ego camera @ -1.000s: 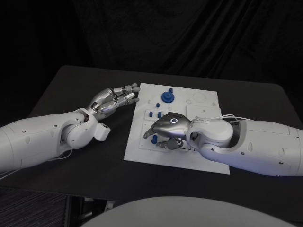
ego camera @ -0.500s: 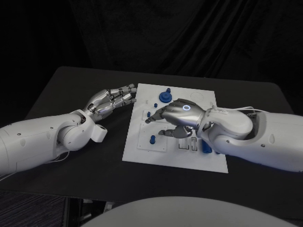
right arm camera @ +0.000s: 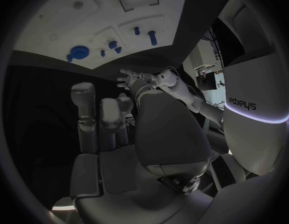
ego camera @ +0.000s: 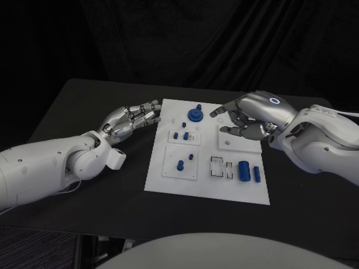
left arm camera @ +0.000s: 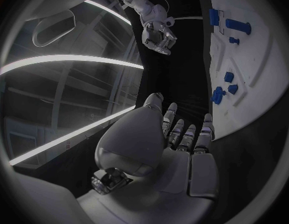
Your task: Assemble the parts on the task board
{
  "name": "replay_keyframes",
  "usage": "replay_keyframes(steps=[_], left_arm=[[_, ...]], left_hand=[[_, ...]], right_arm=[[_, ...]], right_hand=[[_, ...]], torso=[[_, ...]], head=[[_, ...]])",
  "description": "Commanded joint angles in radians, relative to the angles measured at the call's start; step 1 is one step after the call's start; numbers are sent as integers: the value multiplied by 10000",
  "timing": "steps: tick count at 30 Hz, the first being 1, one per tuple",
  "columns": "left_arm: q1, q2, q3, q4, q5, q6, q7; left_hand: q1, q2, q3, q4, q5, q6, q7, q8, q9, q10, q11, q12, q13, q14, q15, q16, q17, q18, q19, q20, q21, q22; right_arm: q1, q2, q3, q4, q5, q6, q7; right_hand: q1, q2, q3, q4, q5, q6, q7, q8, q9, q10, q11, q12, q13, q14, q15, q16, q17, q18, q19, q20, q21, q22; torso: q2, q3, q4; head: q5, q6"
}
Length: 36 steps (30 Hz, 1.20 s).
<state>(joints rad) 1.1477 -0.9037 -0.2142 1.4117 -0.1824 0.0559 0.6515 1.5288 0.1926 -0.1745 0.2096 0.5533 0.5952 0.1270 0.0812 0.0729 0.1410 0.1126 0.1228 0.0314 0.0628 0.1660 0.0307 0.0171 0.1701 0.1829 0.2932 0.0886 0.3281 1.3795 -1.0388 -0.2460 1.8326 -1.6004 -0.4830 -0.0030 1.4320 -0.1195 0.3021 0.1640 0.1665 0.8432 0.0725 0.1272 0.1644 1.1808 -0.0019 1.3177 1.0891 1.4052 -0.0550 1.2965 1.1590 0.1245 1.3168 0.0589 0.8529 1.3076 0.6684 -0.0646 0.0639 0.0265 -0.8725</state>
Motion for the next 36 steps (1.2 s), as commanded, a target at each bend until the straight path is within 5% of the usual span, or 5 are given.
replay_keyframes(steps=[1, 6, 11, 22, 36], left_arm=[[-16, -21, 9, 45, 20, 20, 121], [-17, 13, 8, 7, 20, 43, 122], [-21, 58, 8, -31, 20, 94, 131], [-59, 57, 9, -44, 19, 182, 146], [-69, 26, 11, -26, 19, 274, 119]], left_hand=[[80, 53, 64, -17, 68, 18, 57, 43, 9, 7, 55, 43, 12, -23, -15, 6, -8, -127, 12, -11, -1, 9], [82, 48, 71, -26, 68, 22, 52, 44, 10, 10, 51, 47, 13, -16, -9, 10, -6, -128, 12, -10, -2, 0], [86, 53, 78, -29, 70, -1, 52, 40, 7, -1, 49, 39, 11, -20, -4, 7, -7, -129, 8, -10, -4, -10], [99, 72, 105, -42, 74, -35, 52, 33, 2, -17, 49, 28, 8, -29, 13, 4, -9, -133, -6, -9, -12, -38], [114, 87, 134, -59, 73, -78, 59, 22, -4, -41, 57, 13, 4, -45, 22, -4, -13, -141, -26, -9, -24, -75]], right_arm=[[-117, -435, -11, -87, 608, 1044, -1021], [-425, -826, -18, -194, 667, 1993, -1958], [-718, -857, -20, -181, 418, 2850, -3031], [-990, -692, -19, 108, -385, 3971, -4611], [-1311, -864, -20, 598, -1124, 3890, -5359]], right_hand=[[-385, 5, -190, 333, -1, 382, 106, 244, 163, 1249, 27, 1082, 1737, 430, 14, 763, 1072, -140, 247, 7, 577, 1181], [-2234, 442, -1185, 1218, -63, 1099, 76, 1078, 731, 3900, -6, 2531, 4817, 1200, -47, 2005, 2897, -430, 1006, -30, 2558, 1569], [-3705, 724, -1729, 1222, -138, 1626, -104, 1893, 1512, 3900, -108, 2531, 4817, 1656, -219, 2743, 4118, -869, 1928, -200, 5250, 2145], [-4758, 291, -1586, 1299, -303, 1340, -320, 3012, 3484, 3900, -218, 2531, 4817, 1656, -460, 2743, 4118, -1138, 2362, -474, 6740, 2493], [-4683, -75, -1526, 1313, -740, 1118, -395, 3827, 5018, 3900, -293, 2531, 4817, 1656, -511, 2743, 4118, -1149, 2366, -513, 6821, 2507]], torso=[[3, -3, -20], [5, 1, 0], [2, 4, -21], [6, 11, -19], [10, -15, -54]], head=[[9, -2], [-15, -2], [44, -2], [-28, -2], [-12, -2]])
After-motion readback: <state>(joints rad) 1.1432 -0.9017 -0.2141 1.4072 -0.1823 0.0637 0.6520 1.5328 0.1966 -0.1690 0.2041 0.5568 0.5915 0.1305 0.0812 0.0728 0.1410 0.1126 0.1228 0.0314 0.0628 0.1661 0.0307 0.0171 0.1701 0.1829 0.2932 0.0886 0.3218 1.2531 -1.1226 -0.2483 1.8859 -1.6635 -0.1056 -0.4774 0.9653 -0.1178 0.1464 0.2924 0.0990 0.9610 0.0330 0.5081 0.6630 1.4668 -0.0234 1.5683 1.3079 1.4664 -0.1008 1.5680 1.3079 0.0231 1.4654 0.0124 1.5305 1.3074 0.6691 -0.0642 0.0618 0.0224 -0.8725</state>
